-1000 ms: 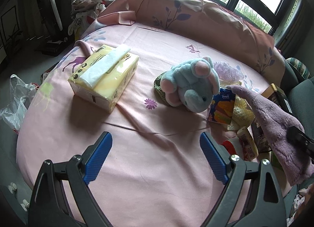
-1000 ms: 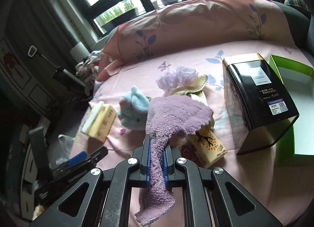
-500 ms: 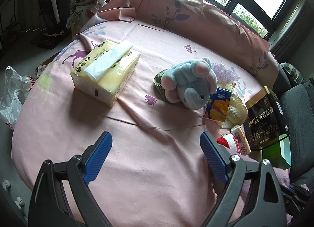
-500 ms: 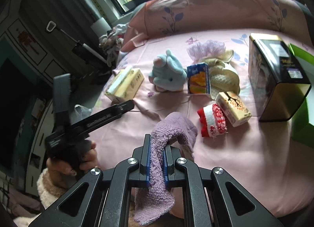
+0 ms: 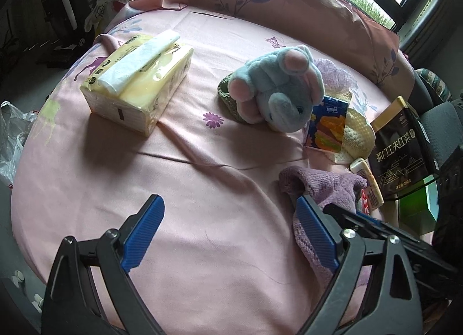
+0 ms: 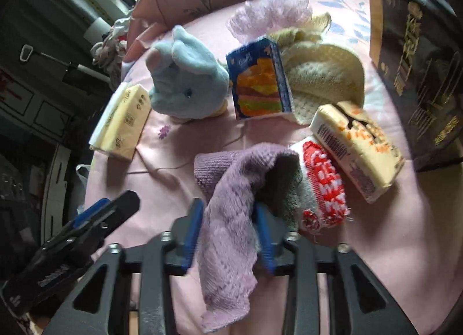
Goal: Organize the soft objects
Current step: 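Lift the lilac towel with the right tool off the bed, then carry the lilac towel with the right tool into the green-rimmed box, then open the right tool and release the towel in the box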
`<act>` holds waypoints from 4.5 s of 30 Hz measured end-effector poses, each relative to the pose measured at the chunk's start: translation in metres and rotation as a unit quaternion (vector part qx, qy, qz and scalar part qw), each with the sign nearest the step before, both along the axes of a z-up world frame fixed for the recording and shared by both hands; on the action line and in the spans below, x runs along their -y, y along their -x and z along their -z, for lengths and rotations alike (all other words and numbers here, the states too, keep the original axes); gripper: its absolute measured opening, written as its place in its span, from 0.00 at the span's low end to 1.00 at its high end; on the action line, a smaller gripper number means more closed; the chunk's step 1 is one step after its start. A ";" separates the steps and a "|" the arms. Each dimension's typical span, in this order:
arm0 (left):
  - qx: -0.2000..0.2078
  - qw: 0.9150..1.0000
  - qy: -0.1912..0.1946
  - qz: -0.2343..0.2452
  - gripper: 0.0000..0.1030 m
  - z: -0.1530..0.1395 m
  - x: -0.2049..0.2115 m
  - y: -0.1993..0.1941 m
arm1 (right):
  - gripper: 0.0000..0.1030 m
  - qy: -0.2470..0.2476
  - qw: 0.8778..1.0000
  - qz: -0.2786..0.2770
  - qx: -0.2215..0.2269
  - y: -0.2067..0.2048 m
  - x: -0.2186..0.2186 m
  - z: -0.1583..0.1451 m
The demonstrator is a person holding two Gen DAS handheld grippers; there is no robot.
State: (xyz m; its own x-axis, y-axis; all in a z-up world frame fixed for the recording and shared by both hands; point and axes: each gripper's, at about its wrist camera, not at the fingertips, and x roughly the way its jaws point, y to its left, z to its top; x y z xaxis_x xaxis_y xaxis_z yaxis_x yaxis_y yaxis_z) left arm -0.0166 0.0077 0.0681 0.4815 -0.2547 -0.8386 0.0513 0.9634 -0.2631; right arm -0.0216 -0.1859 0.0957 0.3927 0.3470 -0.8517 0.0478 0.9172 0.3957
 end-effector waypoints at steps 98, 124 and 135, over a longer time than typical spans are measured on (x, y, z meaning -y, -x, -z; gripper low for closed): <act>0.148 0.927 0.002 0.344 0.79 -0.062 0.409 0.021 | 0.44 -0.066 0.875 0.458 0.140 0.114 0.350 -0.059; 0.174 0.982 0.001 0.078 0.91 -0.096 0.128 0.000 | 0.56 0.088 0.897 0.424 0.093 0.020 0.276 -0.016; 0.174 0.983 -0.005 0.057 0.91 -0.096 0.101 0.007 | 0.56 0.160 0.903 0.389 0.084 0.014 0.268 -0.019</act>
